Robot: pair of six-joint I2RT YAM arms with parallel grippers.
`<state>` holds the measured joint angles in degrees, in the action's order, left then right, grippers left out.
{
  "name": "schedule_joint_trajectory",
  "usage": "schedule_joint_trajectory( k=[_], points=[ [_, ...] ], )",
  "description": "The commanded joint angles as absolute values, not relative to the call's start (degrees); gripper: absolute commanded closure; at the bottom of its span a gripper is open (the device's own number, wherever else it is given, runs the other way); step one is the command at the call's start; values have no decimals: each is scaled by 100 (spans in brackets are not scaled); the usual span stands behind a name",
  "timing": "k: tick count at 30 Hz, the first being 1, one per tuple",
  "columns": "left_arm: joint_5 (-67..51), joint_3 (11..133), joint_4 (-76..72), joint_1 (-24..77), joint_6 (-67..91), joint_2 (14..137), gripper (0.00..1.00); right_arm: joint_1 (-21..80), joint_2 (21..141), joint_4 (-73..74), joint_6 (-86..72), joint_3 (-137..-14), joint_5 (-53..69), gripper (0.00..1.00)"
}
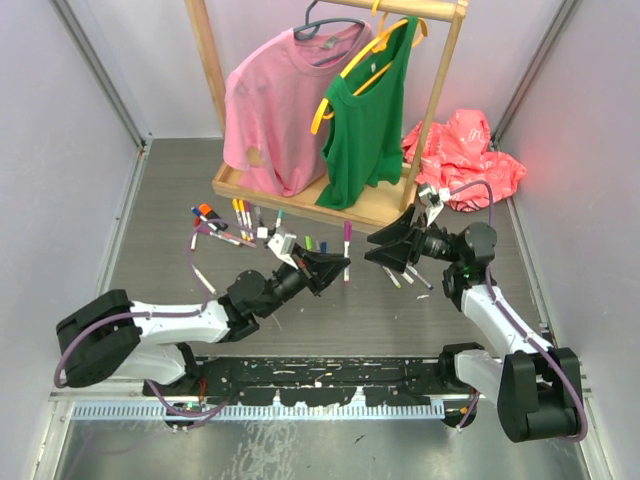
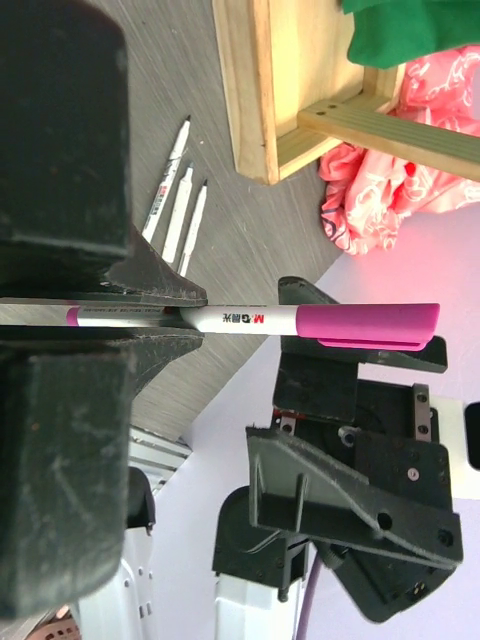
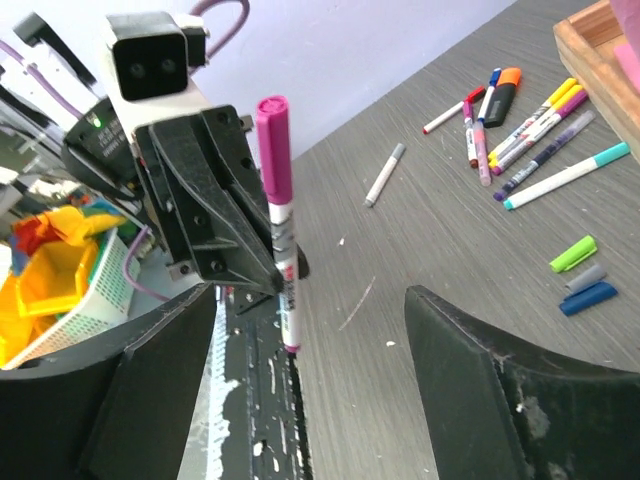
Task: Open the pen caps
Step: Pick up the pen from the center of the board.
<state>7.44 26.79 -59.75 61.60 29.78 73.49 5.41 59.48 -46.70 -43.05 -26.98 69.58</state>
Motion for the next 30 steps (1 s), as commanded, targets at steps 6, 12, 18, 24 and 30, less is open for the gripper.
schedule_joint_trajectory(
  k=[6,12,18,24,30],
  points=[
    [1635,3140,-6908,6612,2690,7944,100,863,5846,-5963,-5068,-2512,6627,18],
    [1778,3361,-7064,6787,2707,8309,100,1036,5867,-5491,-4725,-2539,6575,23],
    [1903,3480,-7075,6888,2779,8485,100,1050,5856,-5281,-4620,-2573,6523,36],
    [2029,3455,-7147,6908,2812,8536,100,1055,5852,-5114,-4509,-2597,6504,57],
    [2065,3432,-7146,6908,2877,8556,100,1062,5850,-5001,-4333,-2620,6557,80]
  ],
)
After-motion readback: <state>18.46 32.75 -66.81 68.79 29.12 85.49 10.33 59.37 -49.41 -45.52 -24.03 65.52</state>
